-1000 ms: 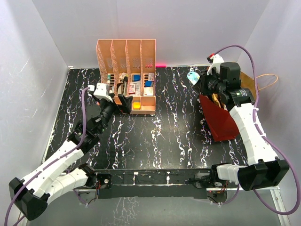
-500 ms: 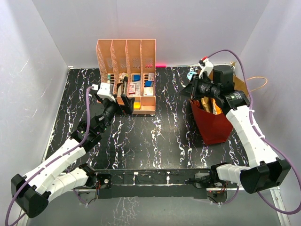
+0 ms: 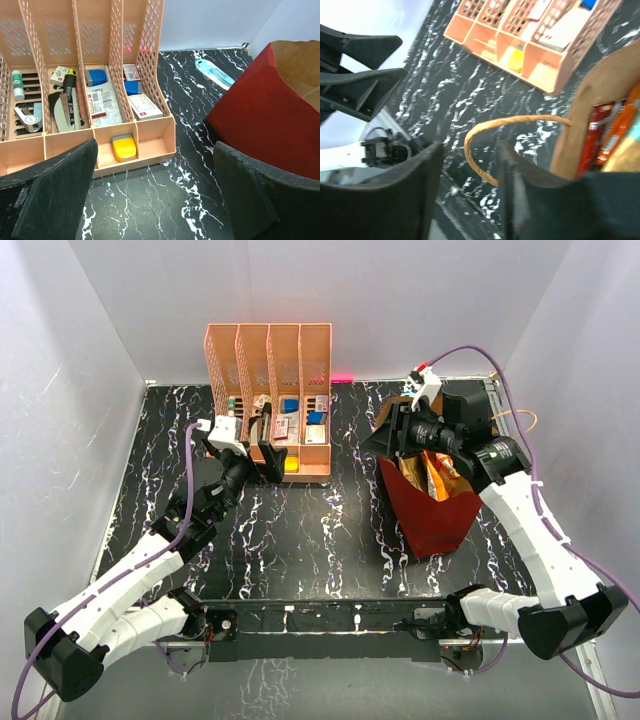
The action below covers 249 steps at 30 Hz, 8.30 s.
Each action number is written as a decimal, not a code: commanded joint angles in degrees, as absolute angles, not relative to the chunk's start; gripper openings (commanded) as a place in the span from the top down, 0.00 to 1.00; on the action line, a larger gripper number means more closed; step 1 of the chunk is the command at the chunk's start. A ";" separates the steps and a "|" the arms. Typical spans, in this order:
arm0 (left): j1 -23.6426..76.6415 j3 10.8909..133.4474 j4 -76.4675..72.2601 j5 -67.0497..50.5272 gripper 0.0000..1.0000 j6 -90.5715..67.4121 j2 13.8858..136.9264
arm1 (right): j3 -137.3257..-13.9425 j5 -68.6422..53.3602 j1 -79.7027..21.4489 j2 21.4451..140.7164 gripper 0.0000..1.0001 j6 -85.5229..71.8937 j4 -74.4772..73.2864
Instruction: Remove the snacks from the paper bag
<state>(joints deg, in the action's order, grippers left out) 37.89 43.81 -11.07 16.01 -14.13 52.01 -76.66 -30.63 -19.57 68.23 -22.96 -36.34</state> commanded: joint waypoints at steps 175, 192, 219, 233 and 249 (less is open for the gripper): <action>50.02 70.21 3.85 -21.42 0.05 -47.40 76.35 | -63.18 -57.14 8.44 52.87 0.92 -16.61 -36.85; 46.50 76.25 34.86 18.51 0.02 -41.77 77.26 | -68.56 -53.95 8.52 52.22 0.92 -12.72 -40.79; 46.98 60.79 5.98 -15.75 1.00 -52.21 80.33 | -73.43 -38.00 8.50 52.68 0.92 -10.74 -44.62; 55.89 52.32 5.63 -11.51 1.00 -55.17 71.19 | -67.23 -43.90 8.36 49.89 0.92 -7.81 -38.53; 56.71 60.36 17.67 -2.76 0.28 -39.74 64.41 | -56.88 -60.84 8.37 44.66 0.92 -12.81 -31.97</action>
